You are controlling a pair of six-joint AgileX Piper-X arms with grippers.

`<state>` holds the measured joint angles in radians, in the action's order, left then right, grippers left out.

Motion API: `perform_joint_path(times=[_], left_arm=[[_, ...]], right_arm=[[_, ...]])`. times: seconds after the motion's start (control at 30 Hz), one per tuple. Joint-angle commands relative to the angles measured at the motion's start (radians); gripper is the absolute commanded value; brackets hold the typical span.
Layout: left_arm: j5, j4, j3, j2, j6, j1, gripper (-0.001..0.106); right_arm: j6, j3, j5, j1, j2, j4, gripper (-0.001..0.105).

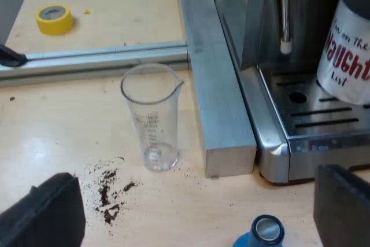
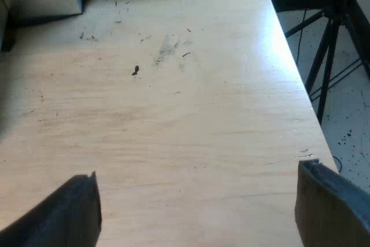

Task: Place mug into machine

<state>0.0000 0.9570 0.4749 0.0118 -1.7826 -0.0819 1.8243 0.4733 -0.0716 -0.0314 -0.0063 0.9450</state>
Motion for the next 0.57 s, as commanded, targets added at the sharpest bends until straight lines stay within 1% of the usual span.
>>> perform_joint_path(times=[0.03,0.57], left_arm=[[0.000,-0.022,-0.004,0.132,-0.001,0.001,0.081],[0.000,-0.022,-0.004,0.141,-0.001,0.001,0.081]], right_arm=[[0.013,0.006,0.004,-0.005,-0.044,-0.008,0.070],[0.013,0.006,0.003,-0.005,-0.044,-0.008,0.070]])
